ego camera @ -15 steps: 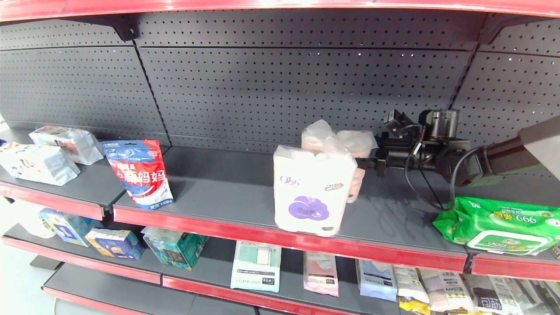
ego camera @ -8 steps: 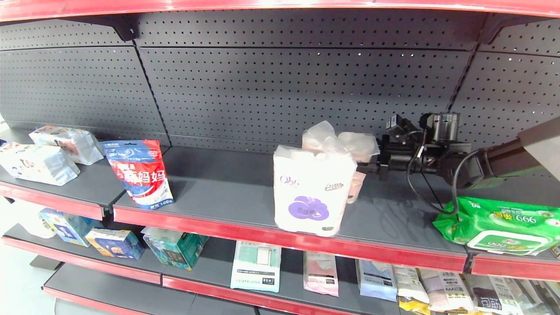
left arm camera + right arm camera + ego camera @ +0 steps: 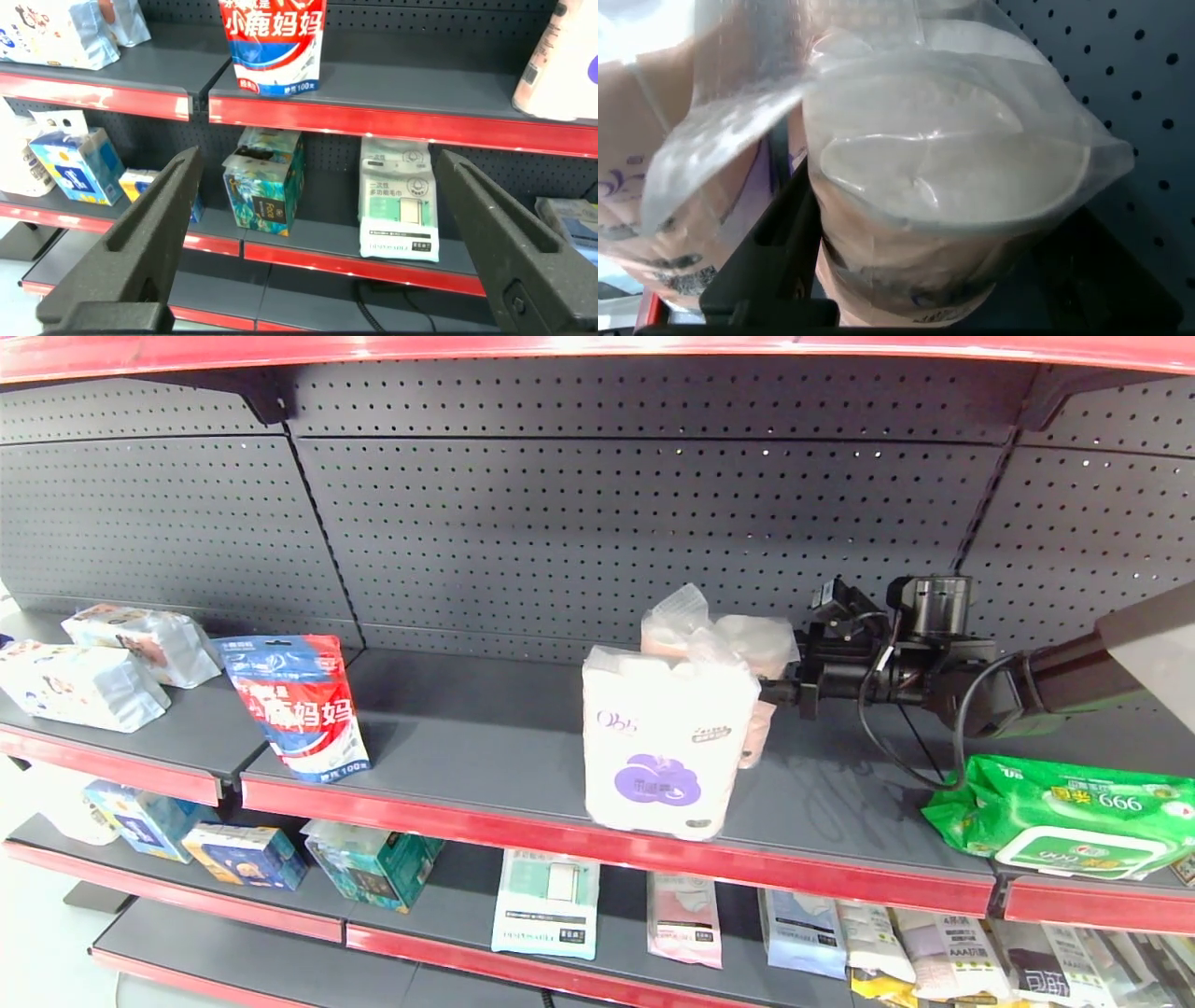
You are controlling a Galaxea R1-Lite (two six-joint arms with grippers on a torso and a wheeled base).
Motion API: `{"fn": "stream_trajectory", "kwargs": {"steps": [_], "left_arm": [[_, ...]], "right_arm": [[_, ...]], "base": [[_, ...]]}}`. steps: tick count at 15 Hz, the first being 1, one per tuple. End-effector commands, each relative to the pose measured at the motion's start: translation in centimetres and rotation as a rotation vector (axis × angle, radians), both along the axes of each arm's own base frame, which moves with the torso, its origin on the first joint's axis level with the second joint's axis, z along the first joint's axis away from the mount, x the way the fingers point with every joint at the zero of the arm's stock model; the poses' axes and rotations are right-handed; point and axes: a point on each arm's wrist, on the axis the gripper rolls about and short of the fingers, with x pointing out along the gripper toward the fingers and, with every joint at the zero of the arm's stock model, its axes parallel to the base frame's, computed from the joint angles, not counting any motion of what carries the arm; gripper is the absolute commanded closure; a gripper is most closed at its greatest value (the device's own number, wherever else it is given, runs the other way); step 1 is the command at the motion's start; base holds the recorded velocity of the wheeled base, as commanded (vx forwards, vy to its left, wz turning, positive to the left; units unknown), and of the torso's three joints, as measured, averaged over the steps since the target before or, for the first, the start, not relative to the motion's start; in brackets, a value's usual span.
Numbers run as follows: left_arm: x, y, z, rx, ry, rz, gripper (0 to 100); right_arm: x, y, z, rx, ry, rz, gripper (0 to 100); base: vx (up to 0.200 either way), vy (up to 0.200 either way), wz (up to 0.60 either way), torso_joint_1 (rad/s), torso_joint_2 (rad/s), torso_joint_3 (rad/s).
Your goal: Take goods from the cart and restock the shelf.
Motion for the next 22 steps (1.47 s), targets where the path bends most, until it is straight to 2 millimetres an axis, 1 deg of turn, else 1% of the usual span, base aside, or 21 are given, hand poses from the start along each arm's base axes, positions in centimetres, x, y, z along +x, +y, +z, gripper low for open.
{"fn": "stream_trajectory", "kwargs": {"steps": [1,3,6,8,11,14,16,20,22], "left_arm": [[0.0,0.0,0.0,0.001,0.0,0.001,0],[0.0,0.0,0.0,0.001,0.0,0.001,0],[0.0,0.0,0.0,0.001,0.0,0.001,0],[0.0,0.0,0.0,-0.001,0.0,0.001,0],[0.0,0.0,0.0,-0.001,0.0,0.001,0],[0.0,0.0,0.0,0.001,0.0,0.001,0],[0.0,0.0,0.0,0.001,0.0,0.001,0],[0.0,0.0,0.0,0.001,0.0,0.001,0],[0.0,0.0,0.0,0.001,0.0,0.001,0]], "right_arm": [[0.2,0.7,-0.1,0.005,0.001,0.015,100],[0.6,0.9,0.7,0.021,-0.005,0.013,100],[1.0,0.8,1.0,0.025,0.004,-0.038,100],[1.0,0.7,0.8,0.024,0.009,-0.039,100],[0.9,0.1,0.7,0.019,0.006,-0.046,100],[0.5,-0.3,0.2,0.002,0.008,-0.048,100],[0.2,-0.3,-0.2,-0.005,0.016,-0.043,100],[0.2,0.1,-0.2,-0.036,-0.038,-0.021,100],[0.1,0.1,-0.3,-0.036,-0.035,-0.021,100]], "base": [[0.0,0.0,0.0,0.0,0.0,0.0],[0.0,0.0,0.0,0.0,0.0,0.0],[0.0,0.0,0.0,0.0,0.0,0.0],[0.0,0.0,0.0,0.0,0.0,0.0],[0.0,0.0,0.0,0.0,0.0,0.0],[0.0,0.0,0.0,0.0,0.0,0.0],[0.0,0.0,0.0,0.0,0.0,0.0],[0.0,0.0,0.0,0.0,0.0,0.0],[0.0,0.0,0.0,0.0,0.0,0.0]]}}
